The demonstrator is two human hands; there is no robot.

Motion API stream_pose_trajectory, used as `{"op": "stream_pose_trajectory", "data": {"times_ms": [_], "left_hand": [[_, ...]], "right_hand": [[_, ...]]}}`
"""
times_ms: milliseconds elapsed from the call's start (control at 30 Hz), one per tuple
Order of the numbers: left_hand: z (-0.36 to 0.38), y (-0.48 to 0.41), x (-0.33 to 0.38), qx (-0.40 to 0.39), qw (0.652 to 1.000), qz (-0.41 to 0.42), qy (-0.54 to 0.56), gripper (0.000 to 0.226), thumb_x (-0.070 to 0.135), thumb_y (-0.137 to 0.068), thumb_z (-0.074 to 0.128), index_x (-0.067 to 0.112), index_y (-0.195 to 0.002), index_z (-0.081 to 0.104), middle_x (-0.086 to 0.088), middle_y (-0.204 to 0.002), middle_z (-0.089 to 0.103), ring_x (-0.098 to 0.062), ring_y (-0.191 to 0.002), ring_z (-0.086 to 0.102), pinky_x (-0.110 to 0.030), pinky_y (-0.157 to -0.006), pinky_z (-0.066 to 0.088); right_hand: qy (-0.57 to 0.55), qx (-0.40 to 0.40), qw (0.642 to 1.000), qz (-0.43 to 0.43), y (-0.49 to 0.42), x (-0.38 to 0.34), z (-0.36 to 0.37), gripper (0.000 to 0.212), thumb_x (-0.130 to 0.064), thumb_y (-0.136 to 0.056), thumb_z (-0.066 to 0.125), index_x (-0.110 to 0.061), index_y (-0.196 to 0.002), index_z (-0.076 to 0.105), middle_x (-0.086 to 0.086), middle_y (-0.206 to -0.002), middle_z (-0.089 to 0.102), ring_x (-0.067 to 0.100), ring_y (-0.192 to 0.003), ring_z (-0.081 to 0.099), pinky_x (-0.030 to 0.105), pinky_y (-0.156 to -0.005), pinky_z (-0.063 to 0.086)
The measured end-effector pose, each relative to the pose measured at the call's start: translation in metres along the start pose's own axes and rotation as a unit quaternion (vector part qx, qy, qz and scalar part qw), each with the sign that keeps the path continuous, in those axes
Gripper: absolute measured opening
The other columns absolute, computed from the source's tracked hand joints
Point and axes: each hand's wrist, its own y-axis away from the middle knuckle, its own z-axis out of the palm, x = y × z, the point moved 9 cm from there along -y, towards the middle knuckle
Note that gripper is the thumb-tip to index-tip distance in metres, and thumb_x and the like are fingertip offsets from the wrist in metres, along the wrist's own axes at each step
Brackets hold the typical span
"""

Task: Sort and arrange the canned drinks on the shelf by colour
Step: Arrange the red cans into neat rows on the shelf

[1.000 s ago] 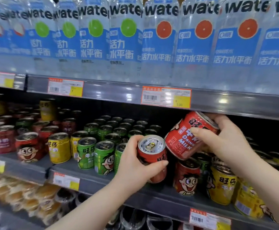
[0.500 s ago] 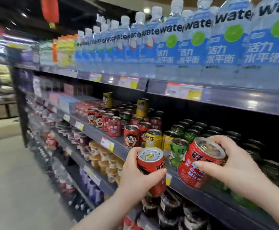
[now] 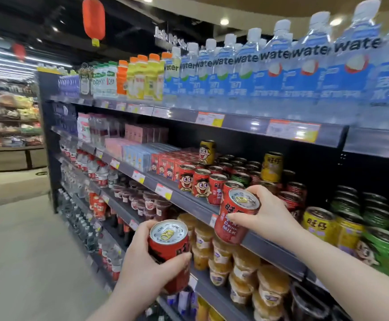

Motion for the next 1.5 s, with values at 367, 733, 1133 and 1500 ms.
{"op": "stream_pose_trajectory", "data": {"times_ms": [367, 733, 1133, 1500], "left_hand": [[-0.022, -0.059, -0.027, -0.04, 0.999, -0.017, 0.021, 0.058, 0.023, -0.052, 0.09, 0.035, -0.095, 0.052, 0.01, -0.091, 0.068, 0.005, -0.08, 0.062, -0.023, -0.073, 0.047], [0.012, -0.163, -0.037, -0.111, 0.993, 0.002, 0.025, 0.063, 0.029, -0.044, 0.09, 0.038, -0.094, 0.053, 0.02, -0.089, 0.067, 0.012, -0.079, 0.06, -0.017, -0.07, 0.046], [0.086, -0.268, -0.015, -0.182, 0.979, 0.081, 0.037, 0.054, 0.02, -0.056, 0.087, 0.034, -0.094, 0.051, 0.015, -0.087, 0.066, 0.014, -0.078, 0.058, -0.006, -0.059, 0.045], [0.109, -0.324, -0.01, -0.259, 0.956, 0.106, 0.087, 0.067, 0.048, -0.038, 0.08, 0.041, -0.098, 0.049, 0.019, -0.09, 0.067, 0.009, -0.083, 0.062, -0.025, -0.075, 0.053]], "right_hand": [[0.167, 0.01, 0.983, 0.077, -0.098, 0.053, -0.009, 0.079, -0.043, -0.06, 0.077, -0.021, -0.127, 0.042, 0.002, -0.122, 0.053, 0.018, -0.099, 0.057, 0.031, -0.082, 0.049], [0.34, -0.14, 0.92, 0.134, -0.136, 0.111, 0.0, 0.096, -0.059, -0.065, 0.069, -0.023, -0.144, 0.029, -0.001, -0.149, 0.036, 0.015, -0.133, 0.038, 0.025, -0.108, 0.034], [0.264, -0.017, 0.947, 0.18, -0.246, 0.107, 0.007, 0.067, -0.056, -0.075, 0.065, -0.021, -0.13, 0.048, 0.002, -0.134, 0.054, 0.02, -0.116, 0.053, 0.025, -0.09, 0.044], [0.313, -0.001, 0.915, 0.254, -0.246, 0.105, 0.02, 0.058, -0.042, -0.069, 0.072, -0.023, -0.12, 0.052, 0.003, -0.127, 0.051, 0.021, -0.111, 0.054, 0.026, -0.086, 0.047]]}}
